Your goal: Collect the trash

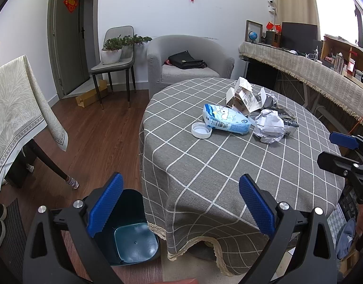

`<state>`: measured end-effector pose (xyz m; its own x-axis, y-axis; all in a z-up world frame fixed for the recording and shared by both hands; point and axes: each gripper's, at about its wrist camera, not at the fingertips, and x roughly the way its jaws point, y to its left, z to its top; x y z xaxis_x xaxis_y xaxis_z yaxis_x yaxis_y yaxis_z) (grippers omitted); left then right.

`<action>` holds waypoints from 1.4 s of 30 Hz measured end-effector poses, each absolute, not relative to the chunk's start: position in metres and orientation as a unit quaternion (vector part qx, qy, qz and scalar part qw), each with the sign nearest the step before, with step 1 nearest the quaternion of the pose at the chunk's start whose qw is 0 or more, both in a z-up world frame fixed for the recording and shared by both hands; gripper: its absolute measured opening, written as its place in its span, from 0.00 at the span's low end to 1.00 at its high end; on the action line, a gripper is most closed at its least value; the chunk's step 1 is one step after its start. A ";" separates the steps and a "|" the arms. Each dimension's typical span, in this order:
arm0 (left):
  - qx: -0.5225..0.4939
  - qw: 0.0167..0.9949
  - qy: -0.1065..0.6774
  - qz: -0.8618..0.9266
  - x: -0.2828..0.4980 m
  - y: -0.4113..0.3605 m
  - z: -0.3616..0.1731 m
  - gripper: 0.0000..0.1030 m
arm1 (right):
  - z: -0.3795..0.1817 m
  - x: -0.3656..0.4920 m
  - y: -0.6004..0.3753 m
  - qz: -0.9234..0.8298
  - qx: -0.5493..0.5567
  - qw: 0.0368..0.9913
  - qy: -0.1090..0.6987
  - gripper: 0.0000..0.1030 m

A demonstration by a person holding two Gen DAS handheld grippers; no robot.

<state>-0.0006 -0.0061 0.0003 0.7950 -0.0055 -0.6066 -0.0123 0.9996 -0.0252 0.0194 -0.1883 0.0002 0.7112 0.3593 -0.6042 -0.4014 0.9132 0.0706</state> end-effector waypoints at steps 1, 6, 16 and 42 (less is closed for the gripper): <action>-0.014 0.947 0.320 0.002 -0.001 -0.006 0.000 0.97 | 0.000 0.019 -0.189 0.206 -0.032 0.925 0.319 0.97; -0.014 0.947 0.320 0.002 0.000 -0.006 0.000 0.97 | 0.000 0.019 -0.188 0.206 -0.033 0.924 0.320 0.97; -0.016 0.947 0.322 -0.013 -0.002 -0.009 0.000 0.97 | -0.002 0.020 -0.190 0.207 -0.027 0.923 0.323 0.97; -0.023 0.942 0.325 -0.074 0.018 -0.001 0.004 0.62 | -0.006 0.042 -0.177 0.249 0.032 0.905 0.344 0.68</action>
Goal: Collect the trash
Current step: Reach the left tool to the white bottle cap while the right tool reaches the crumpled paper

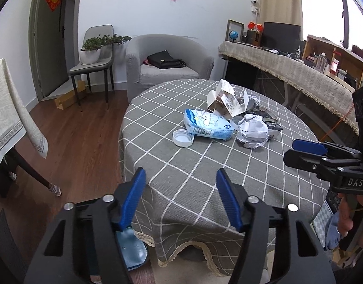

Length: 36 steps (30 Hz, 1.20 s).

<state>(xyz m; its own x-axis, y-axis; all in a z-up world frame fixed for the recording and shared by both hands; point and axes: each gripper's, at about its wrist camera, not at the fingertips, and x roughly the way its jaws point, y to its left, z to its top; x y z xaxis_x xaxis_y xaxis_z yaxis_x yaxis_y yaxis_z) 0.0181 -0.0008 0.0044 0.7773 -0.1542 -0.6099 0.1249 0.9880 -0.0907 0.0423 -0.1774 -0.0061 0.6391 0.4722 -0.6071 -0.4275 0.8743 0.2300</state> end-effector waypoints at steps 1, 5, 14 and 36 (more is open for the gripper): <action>-0.022 0.942 0.326 -0.074 0.021 -0.001 0.004 0.61 | -0.006 0.046 -0.176 0.248 0.032 0.905 0.345 0.68; -0.027 0.939 0.334 -0.080 0.036 0.000 -0.001 0.59 | -0.009 0.056 -0.175 0.248 0.034 0.903 0.348 0.66; -0.042 0.932 0.349 -0.085 0.067 0.005 -0.009 0.56 | -0.015 0.082 -0.170 0.249 0.034 0.896 0.365 0.62; -0.022 0.926 0.363 -0.099 0.112 -0.005 -0.019 0.55 | -0.017 0.118 -0.160 0.244 0.028 0.890 0.384 0.40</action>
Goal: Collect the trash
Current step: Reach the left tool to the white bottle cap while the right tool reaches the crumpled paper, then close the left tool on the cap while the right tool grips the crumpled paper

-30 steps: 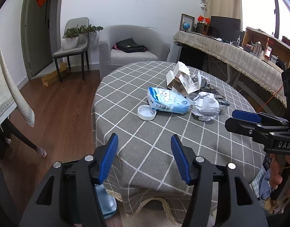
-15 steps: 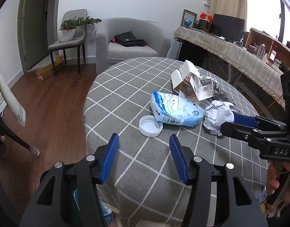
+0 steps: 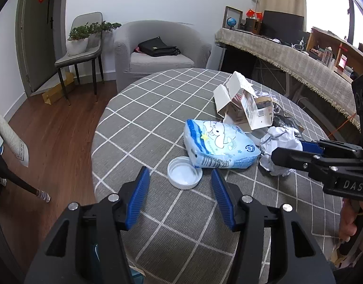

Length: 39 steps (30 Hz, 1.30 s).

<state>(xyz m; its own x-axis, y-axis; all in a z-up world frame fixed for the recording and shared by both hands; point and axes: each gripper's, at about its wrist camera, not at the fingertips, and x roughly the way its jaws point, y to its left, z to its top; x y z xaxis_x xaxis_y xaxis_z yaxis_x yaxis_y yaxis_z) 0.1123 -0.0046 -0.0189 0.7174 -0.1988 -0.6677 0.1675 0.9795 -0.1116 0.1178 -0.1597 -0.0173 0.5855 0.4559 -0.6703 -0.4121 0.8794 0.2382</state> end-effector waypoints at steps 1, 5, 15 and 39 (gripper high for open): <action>-0.019 0.927 0.362 -0.099 0.113 -0.005 -0.019 0.53 | -0.017 0.118 -0.160 0.245 0.030 0.890 0.384 0.40; -0.013 0.927 0.360 -0.098 0.115 -0.008 -0.021 0.45 | -0.010 0.117 -0.164 0.251 0.039 0.892 0.375 0.40; -0.017 0.926 0.361 -0.108 0.114 -0.006 -0.020 0.32 | 0.005 0.115 -0.161 0.259 0.049 0.895 0.361 0.40; -0.060 0.935 0.347 -0.049 0.086 0.096 -0.005 0.32 | 0.011 0.117 -0.067 0.327 0.030 0.876 0.353 0.40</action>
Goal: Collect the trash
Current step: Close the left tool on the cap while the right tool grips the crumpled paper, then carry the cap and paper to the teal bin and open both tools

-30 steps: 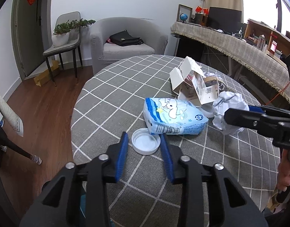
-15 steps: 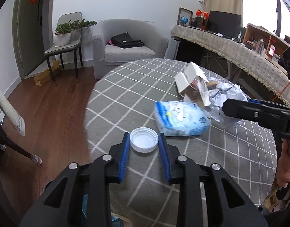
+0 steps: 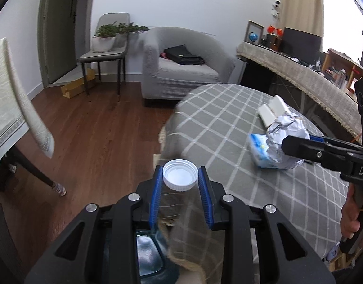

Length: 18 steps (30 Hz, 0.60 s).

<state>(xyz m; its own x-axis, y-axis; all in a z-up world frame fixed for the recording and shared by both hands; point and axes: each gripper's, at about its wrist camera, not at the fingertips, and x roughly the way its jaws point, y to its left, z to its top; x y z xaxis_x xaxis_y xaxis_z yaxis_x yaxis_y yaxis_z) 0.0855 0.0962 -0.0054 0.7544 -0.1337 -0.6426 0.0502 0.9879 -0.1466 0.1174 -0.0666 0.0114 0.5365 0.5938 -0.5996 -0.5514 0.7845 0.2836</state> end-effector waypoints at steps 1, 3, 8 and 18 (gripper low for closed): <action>-0.060 0.934 0.350 -0.045 0.084 0.102 -0.007 0.32 | 0.012 0.117 -0.063 0.330 0.030 0.875 0.353 0.40; -0.058 0.932 0.356 -0.037 0.080 0.114 -0.011 0.32 | 0.012 0.117 -0.051 0.338 0.027 0.872 0.353 0.40; -0.055 0.921 0.384 -0.015 0.070 0.140 -0.027 0.32 | 0.014 0.117 -0.021 0.361 0.021 0.862 0.354 0.40; -0.073 0.896 0.438 0.012 0.055 0.188 -0.061 0.32 | 0.005 0.106 0.046 0.397 -0.016 0.833 0.385 0.40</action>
<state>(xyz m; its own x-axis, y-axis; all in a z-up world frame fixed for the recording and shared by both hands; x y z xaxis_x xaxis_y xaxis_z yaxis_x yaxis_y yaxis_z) 0.0553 0.1876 -0.0614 0.6164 -0.0433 -0.7863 -0.0854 0.9889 -0.1213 0.1064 0.0461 0.0050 0.3889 0.6488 -0.6541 -0.6740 0.6844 0.2782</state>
